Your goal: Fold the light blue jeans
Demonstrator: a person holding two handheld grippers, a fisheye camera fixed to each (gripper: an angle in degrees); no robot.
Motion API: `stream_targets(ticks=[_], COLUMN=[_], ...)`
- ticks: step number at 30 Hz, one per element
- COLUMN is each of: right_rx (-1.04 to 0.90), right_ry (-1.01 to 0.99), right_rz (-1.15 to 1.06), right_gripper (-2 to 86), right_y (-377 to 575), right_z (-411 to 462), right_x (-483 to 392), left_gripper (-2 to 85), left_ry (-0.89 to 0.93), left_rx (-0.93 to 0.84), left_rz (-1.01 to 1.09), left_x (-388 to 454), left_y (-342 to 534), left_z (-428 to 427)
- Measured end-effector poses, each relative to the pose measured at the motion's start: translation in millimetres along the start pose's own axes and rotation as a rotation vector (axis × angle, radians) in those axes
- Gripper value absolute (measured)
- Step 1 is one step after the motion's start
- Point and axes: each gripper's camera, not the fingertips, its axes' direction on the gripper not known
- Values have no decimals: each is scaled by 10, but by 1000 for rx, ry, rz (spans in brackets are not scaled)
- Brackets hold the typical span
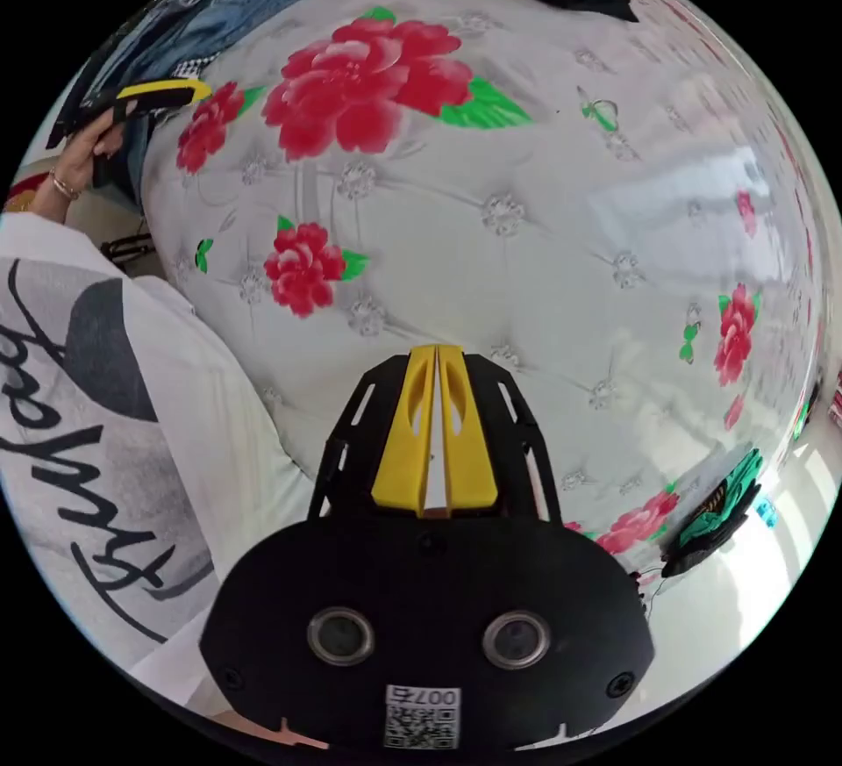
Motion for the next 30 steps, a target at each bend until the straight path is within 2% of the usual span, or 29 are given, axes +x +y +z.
stream_targets(ticks=[2, 3, 5, 10, 14, 16, 17, 18, 20, 22, 25, 28, 30], right_rx=[-88, -119, -66, -71, -38, -12, 9, 20, 61, 69, 53, 43, 52], right_ry=[-40, -24, 17, -56, -49, -23, -3, 8, 53, 77, 64, 16, -6], right_rz=[-45, -18, -1, 56, 55, 65, 78, 88, 117, 128, 153, 186, 203], right_gripper=[-1, -1, -1, 0, 0, 1, 0, 0, 0, 0, 1, 1, 1], right_y=[-50, -72, -161, -329, -348, -326, -303, -290, -236, -220, -219, -179, -118], right_z=[187, 233, 128, -6, -88, -113, -126, -131, -141, -145, -161, -172, -168], right_x=[-273, -310, -415, -361, -428, -498, -552, -579, -687, -740, -733, -655, -618], left_gripper=[-8, -9, -9, -9, -8, -5, -4, 1, 35, 84, 158, 186, 173], left_ry=[-66, -141, -197, -48, 47, 3, -11, -37, -121, -279, -344, -284, -318], left_rx=[-129, -122, -159, -249, -234, -9, 47, 142, 305, 479, 578, 552, 506], left_rz=[109, 214, 343, 337, 328, 234, 189, 83, -103, -257, -409, -470, -497], left_x=[230, 382, 515, 365, 234, 197, 167, 73, -125, -373, -715, -965, -1077], left_y=[-41, -40, -42, -125, -35, 246, 325, 481, 716, 945, 1049, 956, 875], left_z=[216, 229, 269, 340, 388, 246, 183, 45, -214, -551, -796, -758, -672])
